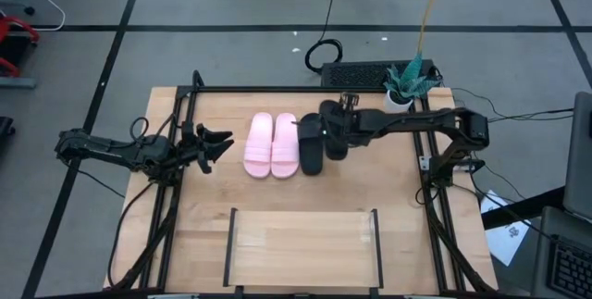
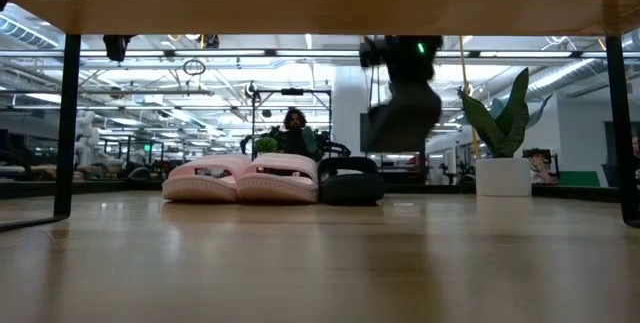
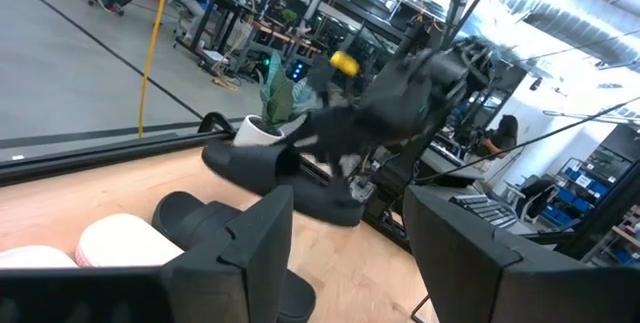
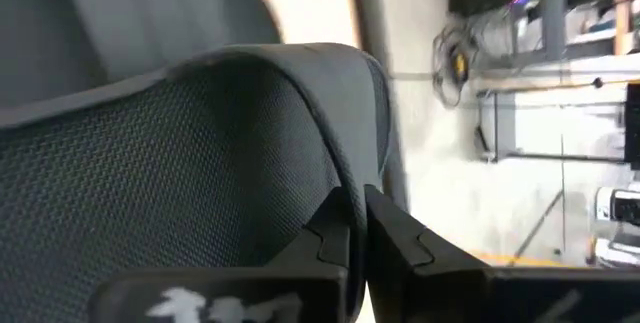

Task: Pick and place slides into the shelf
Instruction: Put the right black slipper on the shelf

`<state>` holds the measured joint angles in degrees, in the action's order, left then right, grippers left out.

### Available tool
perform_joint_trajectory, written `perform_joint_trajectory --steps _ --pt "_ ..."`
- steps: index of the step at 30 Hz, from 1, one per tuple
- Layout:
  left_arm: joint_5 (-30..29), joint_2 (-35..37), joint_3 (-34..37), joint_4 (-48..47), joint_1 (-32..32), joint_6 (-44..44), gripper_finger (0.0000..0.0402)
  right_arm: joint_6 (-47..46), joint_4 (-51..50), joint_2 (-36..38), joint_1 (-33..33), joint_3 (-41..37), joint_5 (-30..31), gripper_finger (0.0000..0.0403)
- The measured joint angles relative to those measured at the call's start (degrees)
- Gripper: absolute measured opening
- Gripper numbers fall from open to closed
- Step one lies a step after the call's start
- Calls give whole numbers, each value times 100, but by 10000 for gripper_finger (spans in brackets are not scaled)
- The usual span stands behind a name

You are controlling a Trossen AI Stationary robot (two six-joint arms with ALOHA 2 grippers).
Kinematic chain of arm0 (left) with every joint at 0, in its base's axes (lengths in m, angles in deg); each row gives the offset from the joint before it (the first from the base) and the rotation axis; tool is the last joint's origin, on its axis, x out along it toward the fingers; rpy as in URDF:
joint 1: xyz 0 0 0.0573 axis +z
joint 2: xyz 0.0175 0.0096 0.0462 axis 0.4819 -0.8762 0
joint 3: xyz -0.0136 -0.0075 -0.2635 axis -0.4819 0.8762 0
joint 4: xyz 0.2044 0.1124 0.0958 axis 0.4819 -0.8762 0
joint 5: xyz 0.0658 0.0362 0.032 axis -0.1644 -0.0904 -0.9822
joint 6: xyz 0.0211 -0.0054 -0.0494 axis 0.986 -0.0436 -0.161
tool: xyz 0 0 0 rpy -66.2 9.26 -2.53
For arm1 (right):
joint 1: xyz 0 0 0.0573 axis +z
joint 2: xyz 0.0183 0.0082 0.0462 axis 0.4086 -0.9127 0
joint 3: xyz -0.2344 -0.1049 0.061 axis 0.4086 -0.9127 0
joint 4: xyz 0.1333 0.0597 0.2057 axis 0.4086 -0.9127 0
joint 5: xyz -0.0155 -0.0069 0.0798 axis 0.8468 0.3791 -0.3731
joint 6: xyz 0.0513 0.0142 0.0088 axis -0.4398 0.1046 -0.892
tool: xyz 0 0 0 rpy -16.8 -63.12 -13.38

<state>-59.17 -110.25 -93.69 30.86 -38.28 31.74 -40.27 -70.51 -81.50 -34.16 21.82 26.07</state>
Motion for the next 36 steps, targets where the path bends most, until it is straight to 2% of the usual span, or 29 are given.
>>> perform_joint_trajectory --steps 3,6,9,13,18,22,28,36 --pt "0 0 0 -28 2 -16 195 46 -339 156 71 625 85 1" --pt "-25 2 0 -32 0 -18 195 -376 -1247 185 253 1354 133 1" --pt "-25 2 0 -67 0 -17 195 -1328 -2386 178 598 1993 -169 1" --pt "-26 2 0 -199 0 70 196 -3011 -3527 173 1426 2456 -510 1" --pt "76 1 2 -446 0 -129 195 -4872 -4263 47 2544 2602 -1127 1" --pt "311 0 2 -547 0 -180 195 -5697 -4587 -288 3247 2602 -1415 0" --pt "338 2 2 -572 1 -259 195 -5771 -4678 -815 3534 3004 -1043 0" --pt "634 2 2 -576 0 -302 195 -4543 -4674 -1297 3605 4414 -457 0"
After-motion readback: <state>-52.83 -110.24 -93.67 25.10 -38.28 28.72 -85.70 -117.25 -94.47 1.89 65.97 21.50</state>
